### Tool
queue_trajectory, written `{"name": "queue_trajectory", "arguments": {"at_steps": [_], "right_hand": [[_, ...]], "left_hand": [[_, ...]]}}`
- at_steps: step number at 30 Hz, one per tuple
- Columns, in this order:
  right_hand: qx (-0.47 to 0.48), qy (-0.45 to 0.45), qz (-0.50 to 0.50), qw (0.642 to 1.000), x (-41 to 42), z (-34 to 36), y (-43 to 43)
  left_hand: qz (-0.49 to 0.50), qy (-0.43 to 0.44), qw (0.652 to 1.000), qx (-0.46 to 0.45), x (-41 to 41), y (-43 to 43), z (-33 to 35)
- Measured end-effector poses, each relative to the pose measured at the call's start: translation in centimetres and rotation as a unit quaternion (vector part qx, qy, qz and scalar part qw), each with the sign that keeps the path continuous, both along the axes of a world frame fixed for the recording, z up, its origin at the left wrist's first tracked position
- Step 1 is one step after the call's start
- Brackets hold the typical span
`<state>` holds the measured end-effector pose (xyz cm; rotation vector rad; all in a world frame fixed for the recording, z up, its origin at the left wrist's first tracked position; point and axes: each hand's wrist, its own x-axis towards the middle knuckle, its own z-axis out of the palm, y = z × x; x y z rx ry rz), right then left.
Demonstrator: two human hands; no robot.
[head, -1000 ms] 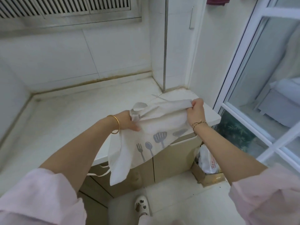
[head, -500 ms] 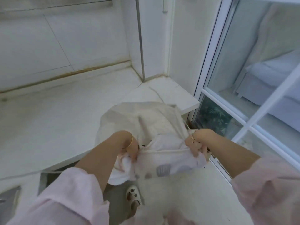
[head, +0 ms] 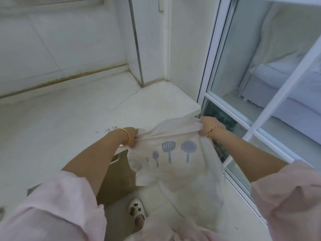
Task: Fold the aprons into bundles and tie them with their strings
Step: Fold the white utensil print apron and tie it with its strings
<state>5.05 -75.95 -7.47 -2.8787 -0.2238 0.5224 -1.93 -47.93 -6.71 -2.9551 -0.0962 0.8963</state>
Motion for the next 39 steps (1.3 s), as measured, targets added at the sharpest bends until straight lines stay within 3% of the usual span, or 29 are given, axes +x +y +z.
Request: {"name": "queue_trajectory", "arguments": {"at_steps": [3, 5, 7, 9, 10, 11, 12, 13, 14, 15, 16, 19, 20, 21, 22, 23, 24, 25, 26, 27, 28, 30, 32, 35, 39], "right_hand": [[0.043, -0.019, -0.026, 0.999, 1.1, 1.2, -0.1], [0.095, -0.056, -0.070, 0.991, 2.2, 2.0, -0.3], [0.167, -0.130, -0.109, 0.971, 3.1, 2.7, -0.5], [0.238, -0.259, -0.137, 0.926, 2.7, 3.0, 0.0], [0.238, -0.350, -0.110, 0.900, 2.5, 2.7, 0.0], [0.155, -0.346, -0.084, 0.921, 2.1, 2.3, 0.1], [0.018, -0.271, -0.003, 0.963, 1.5, 1.5, 0.1], [-0.061, -0.070, 0.031, 0.995, 0.3, 0.3, 0.0], [-0.109, 0.152, 0.036, 0.982, -0.3, -0.5, -0.3], [-0.115, 0.282, 0.029, 0.952, -0.9, -0.9, -0.4], [-0.082, 0.290, 0.009, 0.954, -1.2, -0.7, -0.4], [0.010, 0.034, -0.025, 0.999, 0.6, 0.2, 0.8], [0.064, -0.071, -0.055, 0.994, 1.3, 0.4, 1.3], [0.161, -0.183, -0.105, 0.964, 1.4, 0.6, 1.8], [0.225, -0.247, -0.151, 0.930, 1.4, 0.4, 2.1], [0.243, -0.253, -0.160, 0.923, 1.4, 0.3, 2.4], [0.173, -0.178, -0.117, 0.961, 1.3, -0.5, 2.3], [0.054, -0.003, -0.051, 0.997, 0.5, -1.3, 2.4], [-0.058, 0.192, -0.011, 0.980, -0.2, -2.2, 2.4], [-0.136, 0.318, 0.002, 0.938, -0.6, -2.7, 2.4], [-0.144, 0.361, 0.023, 0.921, -0.7, -2.8, 2.4], [-0.067, 0.251, 0.060, 0.964, 0.2, -2.1, 2.9], [0.099, 0.179, 0.022, 0.979, 0.8, -0.9, 4.3], [0.346, 0.114, -0.081, 0.928, 1.7, 0.2, 5.5], [0.476, 0.016, -0.061, 0.877, 1.9, 2.3, 7.7]], "left_hand": [[0.001, -0.080, 0.997, 0.005, 0.8, 0.7, 1.1], [0.072, -0.178, 0.978, -0.083, 1.7, 1.9, 1.6], [0.176, -0.293, 0.912, -0.228, 2.5, 2.8, 1.9], [0.217, -0.432, 0.812, -0.328, 3.0, 3.4, 1.8], [0.214, -0.448, 0.797, -0.344, 3.1, 3.5, 1.7], [0.188, -0.400, 0.832, -0.336, 2.8, 3.5, 1.8], [0.149, -0.249, 0.915, -0.281, 2.1, 3.2, 1.6], [0.098, -0.042, 0.978, -0.179, 1.0, 2.8, 1.5], [0.077, 0.126, 0.985, -0.090, 0.0, 2.5, 1.1], [0.064, 0.206, 0.976, -0.028, -0.9, 2.4, 0.9], [0.057, 0.203, 0.978, -0.005, -1.3, 2.4, 0.7], [0.137, -0.012, 0.987, -0.081, 0.3, 3.5, 0.0], [0.169, -0.137, 0.967, -0.131, 1.0, 3.6, 0.2], [0.189, -0.286, 0.920, -0.190, 1.5, 3.8, 0.2], [0.205, -0.404, 0.855, -0.250, 1.7, 3.7, 0.3], [0.201, -0.447, 0.823, -0.288, 1.5, 3.7, 0.5], [0.173, -0.396, 0.851, -0.299, 1.1, 3.7, 0.8], [0.120, -0.238, 0.935, -0.235, 0.4, 3.8, 0.6], [0.074, -0.031, 0.987, -0.139, -0.6, 3.8, 0.4], [0.052, 0.119, 0.990, -0.049, -1.5, 4.2, -0.1], [0.033, 0.177, 0.984, 0.007, -2.1, 4.7, -0.4], [0.027, 0.120, 0.991, 0.045, -2.1, 5.2, -0.4], [0.048, 0.056, 0.994, 0.078, -1.8, 5.9, 0.1], [0.119, -0.064, 0.989, 0.056, -1.1, 8.2, 0.3], [0.222, -0.193, 0.954, 0.057, -0.7, 10.3, 1.2]]}}
